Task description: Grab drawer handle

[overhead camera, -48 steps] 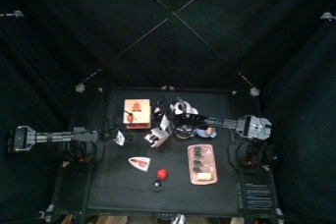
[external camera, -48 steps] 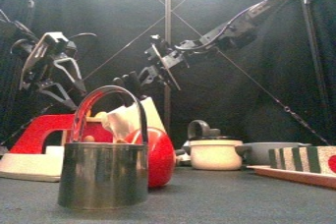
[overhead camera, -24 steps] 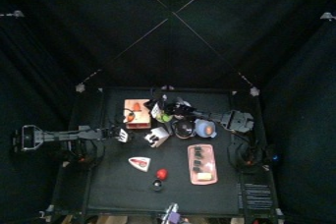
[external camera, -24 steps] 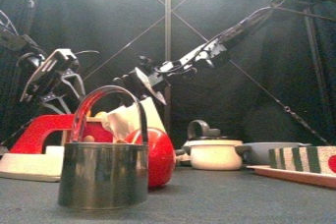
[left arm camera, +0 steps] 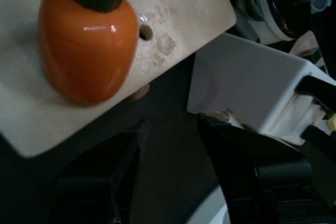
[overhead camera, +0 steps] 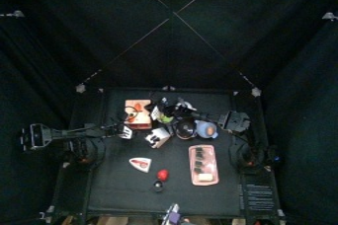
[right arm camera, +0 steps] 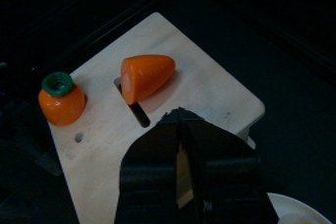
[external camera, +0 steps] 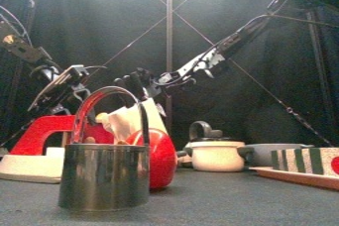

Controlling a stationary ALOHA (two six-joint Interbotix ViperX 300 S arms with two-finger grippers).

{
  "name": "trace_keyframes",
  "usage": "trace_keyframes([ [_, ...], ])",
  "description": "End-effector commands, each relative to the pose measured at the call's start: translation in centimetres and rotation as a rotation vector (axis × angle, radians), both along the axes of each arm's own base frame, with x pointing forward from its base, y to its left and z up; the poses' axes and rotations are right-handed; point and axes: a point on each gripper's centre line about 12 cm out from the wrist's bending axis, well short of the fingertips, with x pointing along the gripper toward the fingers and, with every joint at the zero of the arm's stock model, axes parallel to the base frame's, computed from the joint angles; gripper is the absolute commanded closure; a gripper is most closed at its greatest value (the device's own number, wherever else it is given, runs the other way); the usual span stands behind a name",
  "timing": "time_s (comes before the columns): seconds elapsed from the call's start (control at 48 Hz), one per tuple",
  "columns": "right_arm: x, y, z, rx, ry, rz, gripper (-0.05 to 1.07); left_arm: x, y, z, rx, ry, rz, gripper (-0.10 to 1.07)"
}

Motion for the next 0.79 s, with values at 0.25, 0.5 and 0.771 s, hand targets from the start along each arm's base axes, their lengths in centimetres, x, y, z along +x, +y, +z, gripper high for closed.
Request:
trace_keyframes([
  [0.25,0.0,0.0,1.5,-0.023,-0.022,0.009,0.78,0.4,1.4,0.2,-0.063,-0.038,0.11,0.14],
  [0.5,-0.1,0.1,1.3,-0.025,-0.015,0.013,0.78,0.6,1.9,-0.5,-0.092,-0.019,0.141,0.14],
  [0.771,-0.2,0.3,0.9,-0.028,-0.002,0.019,0.78,1.1,2.6,-1.3,-0.121,-0.025,0.184,0.15],
])
